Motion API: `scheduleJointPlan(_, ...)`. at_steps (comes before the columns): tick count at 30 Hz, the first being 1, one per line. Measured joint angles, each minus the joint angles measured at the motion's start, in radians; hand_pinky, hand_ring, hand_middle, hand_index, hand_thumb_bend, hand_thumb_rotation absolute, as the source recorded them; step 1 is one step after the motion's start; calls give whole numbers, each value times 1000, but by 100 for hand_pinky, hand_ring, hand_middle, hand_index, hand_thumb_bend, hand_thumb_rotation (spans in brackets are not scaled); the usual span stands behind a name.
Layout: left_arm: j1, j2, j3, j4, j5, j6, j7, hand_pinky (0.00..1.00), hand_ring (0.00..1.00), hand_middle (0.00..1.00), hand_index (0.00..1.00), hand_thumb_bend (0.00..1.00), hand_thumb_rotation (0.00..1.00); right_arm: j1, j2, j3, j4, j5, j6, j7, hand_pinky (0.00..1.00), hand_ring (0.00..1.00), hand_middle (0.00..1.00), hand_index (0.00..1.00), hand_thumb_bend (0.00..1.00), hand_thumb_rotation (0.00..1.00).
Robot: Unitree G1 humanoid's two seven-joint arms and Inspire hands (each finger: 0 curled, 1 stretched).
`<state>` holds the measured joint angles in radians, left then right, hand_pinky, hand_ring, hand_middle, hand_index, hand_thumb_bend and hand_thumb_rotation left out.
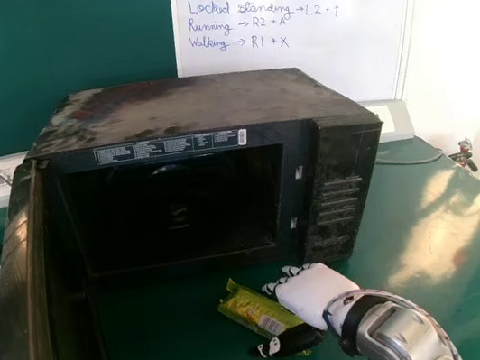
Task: Put biscuit inside oven
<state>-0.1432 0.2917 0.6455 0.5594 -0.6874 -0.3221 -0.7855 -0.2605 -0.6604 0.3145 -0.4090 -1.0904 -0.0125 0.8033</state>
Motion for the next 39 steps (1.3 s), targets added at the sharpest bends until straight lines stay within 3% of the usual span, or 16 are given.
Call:
scheduleJointPlan(13, 2, -2, 0, -6, 0, 0, 2, 0, 72, 81, 96, 0, 0, 0, -7, 0, 0, -3, -16, 20, 91, 91, 89, 96, 100, 62)
scheduleJointPlan(22, 2, -7, 0, -7, 0, 0, 3, 0, 71, 81, 96, 0, 0, 6, -6, 15, 2, -69, -56, -31, 88, 89, 88, 92, 100, 60)
scheduleJointPlan(29, 2, -9, 0, -9, 0, 0, 2, 0, 71, 81, 96, 0, 0, 27, 47, 52, 3, -206, -31, -41, 91, 86, 86, 93, 100, 54)
scheduleJointPlan(39, 2, -4, 1, -5, -1, 1, -4, 0, 71, 81, 97, 0, 0, 51, 101, 94, -2, -397, -15, -68, 90, 85, 85, 92, 100, 54)
